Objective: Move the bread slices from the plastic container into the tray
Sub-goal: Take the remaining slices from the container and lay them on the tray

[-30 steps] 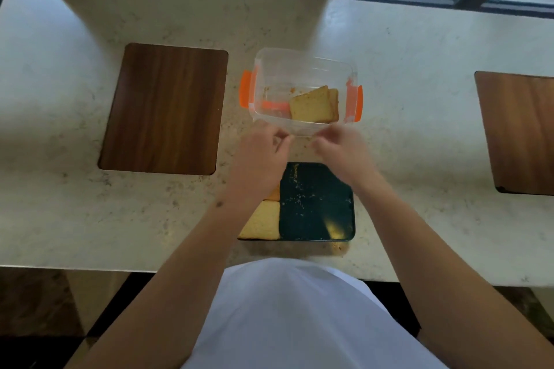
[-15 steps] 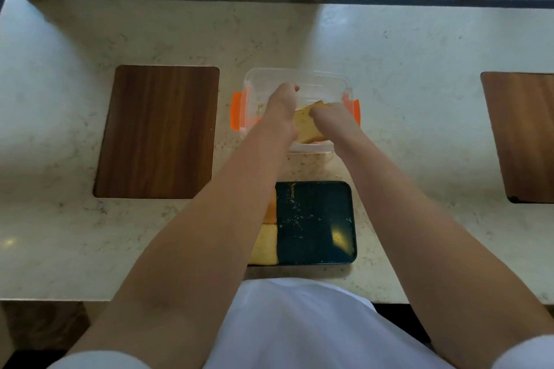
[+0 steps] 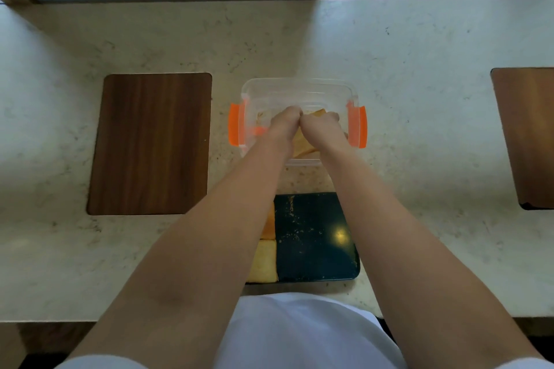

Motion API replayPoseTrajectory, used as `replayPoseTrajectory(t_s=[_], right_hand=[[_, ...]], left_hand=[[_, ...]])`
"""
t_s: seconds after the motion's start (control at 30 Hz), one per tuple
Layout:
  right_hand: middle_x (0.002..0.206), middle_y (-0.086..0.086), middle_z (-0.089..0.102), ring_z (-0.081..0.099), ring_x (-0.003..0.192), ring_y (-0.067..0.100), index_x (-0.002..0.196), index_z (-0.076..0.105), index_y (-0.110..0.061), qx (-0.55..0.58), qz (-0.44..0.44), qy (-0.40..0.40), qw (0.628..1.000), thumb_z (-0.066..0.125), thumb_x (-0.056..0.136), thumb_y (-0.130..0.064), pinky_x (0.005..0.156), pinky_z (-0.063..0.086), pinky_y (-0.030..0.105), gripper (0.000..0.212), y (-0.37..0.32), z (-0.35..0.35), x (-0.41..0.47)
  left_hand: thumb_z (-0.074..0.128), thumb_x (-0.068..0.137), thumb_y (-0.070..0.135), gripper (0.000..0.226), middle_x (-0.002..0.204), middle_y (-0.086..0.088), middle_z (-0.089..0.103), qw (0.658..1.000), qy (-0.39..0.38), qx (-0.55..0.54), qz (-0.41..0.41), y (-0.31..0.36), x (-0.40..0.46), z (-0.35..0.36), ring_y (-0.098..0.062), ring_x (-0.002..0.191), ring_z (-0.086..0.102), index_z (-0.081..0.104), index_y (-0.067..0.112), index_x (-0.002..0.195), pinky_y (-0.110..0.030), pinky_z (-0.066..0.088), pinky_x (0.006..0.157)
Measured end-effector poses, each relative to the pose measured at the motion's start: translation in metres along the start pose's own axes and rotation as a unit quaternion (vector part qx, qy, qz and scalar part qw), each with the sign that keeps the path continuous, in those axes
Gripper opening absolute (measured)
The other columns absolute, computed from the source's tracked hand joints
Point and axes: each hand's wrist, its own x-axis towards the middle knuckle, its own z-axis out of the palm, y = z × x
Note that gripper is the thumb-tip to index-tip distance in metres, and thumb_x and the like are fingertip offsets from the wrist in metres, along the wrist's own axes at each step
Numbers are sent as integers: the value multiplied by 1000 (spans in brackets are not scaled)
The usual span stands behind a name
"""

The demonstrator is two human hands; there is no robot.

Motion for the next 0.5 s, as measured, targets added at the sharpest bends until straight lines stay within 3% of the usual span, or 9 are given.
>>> replayPoseTrajectory(t_s=[0.07,0.17,0.27,0.37,0.43,0.5], right_hand=[[152,22,39,32,143,38,155,15,-3,-14,11,11,1000,53,86,-39,112,37,58,87,-3,3,5],[151,21,39,36,139,40,156,12,-2,-1,32,-4,999,55,89,-39,112,38,55,88,-5,5,13],[155,19,38,39,138,40,158,9,-2,23,41,-23,999,56,89,-35,112,39,52,89,-3,7,22],[156,21,36,37,140,41,158,6,-3,20,44,-17,999,57,89,-38,113,38,53,93,-4,12,29],[155,20,37,36,140,40,157,13,-2,-10,43,-1,999,57,89,-43,111,38,50,91,-6,13,33],[154,18,38,37,140,38,155,19,-3,-30,42,3,999,57,88,-45,107,38,47,88,-6,12,37]], left_hand=[[45,87,9,46,135,-12,61,1000,8,4,5,1,4,-1,-38,131,55,56,-1,131,-51,43,111],[46,85,9,36,115,-13,62,999,36,15,7,5,5,-3,-37,126,59,62,5,117,-51,46,109],[47,85,11,47,133,-16,65,998,62,10,14,6,11,-6,-37,124,60,62,1,128,-50,46,108],[47,84,14,52,135,-16,64,998,59,15,16,7,17,-5,-36,122,60,61,5,134,-51,46,107],[46,84,18,48,130,-14,64,998,57,33,10,8,21,-5,-36,121,59,62,6,129,-52,47,106],[47,85,17,34,115,-14,63,997,55,48,7,7,22,-7,-34,111,63,62,6,112,-51,49,104]])
